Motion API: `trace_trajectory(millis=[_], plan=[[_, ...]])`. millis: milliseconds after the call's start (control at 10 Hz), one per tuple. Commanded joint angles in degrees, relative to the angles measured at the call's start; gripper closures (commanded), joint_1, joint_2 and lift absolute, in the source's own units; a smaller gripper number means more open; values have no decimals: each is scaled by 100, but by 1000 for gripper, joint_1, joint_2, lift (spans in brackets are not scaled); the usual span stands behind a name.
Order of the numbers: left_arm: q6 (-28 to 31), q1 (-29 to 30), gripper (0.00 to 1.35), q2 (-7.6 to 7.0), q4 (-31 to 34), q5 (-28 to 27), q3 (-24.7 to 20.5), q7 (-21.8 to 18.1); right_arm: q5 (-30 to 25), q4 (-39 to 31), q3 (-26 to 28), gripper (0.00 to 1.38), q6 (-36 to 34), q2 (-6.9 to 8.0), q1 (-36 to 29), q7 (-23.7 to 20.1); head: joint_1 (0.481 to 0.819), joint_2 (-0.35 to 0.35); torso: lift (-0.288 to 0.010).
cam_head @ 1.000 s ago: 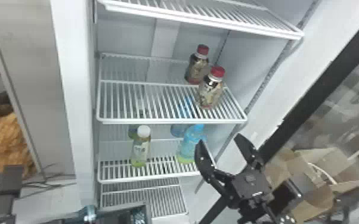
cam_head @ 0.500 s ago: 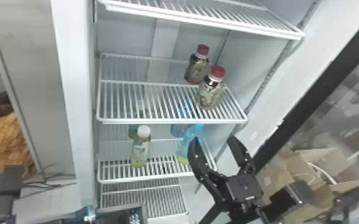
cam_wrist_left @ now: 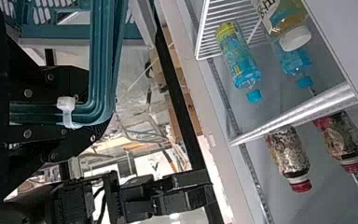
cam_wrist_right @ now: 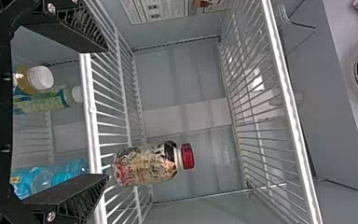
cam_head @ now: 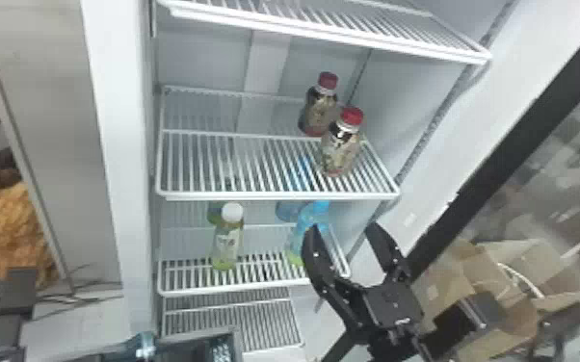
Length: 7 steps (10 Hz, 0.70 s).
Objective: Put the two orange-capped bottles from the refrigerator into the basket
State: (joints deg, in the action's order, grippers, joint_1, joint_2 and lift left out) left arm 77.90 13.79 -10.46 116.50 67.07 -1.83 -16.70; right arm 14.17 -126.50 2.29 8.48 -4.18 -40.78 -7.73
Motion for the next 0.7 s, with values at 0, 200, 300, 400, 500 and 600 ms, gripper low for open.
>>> trace_trajectory(millis=[0, 200, 300, 400, 500, 600], plan=[[0, -1, 1207, 0, 0, 0, 0, 0, 0, 1, 0, 98, -18, -4, 0, 0, 695, -350, -40], [0, -1, 1207, 0, 0, 11, 0, -9, 0, 1, 0, 98, -18, -4, 0, 0, 695, -350, -40], [0, -1, 1207, 0, 0, 11, 0, -9, 0, 1, 0, 98, -18, -4, 0, 0, 695, -350, -40], [0, -1, 1207, 0, 0, 11, 0, -9, 0, 1, 0, 98, -18, -4, 0, 0, 695, -350, -40], [14, -1, 1207, 0, 0, 11, 0, -9, 0, 1, 0, 98, -18, -4, 0, -9, 695, -350, -40], [14, -1, 1207, 0, 0, 11, 0, -9, 0, 1, 0, 98, -18, -4, 0, -9, 695, -350, -40]])
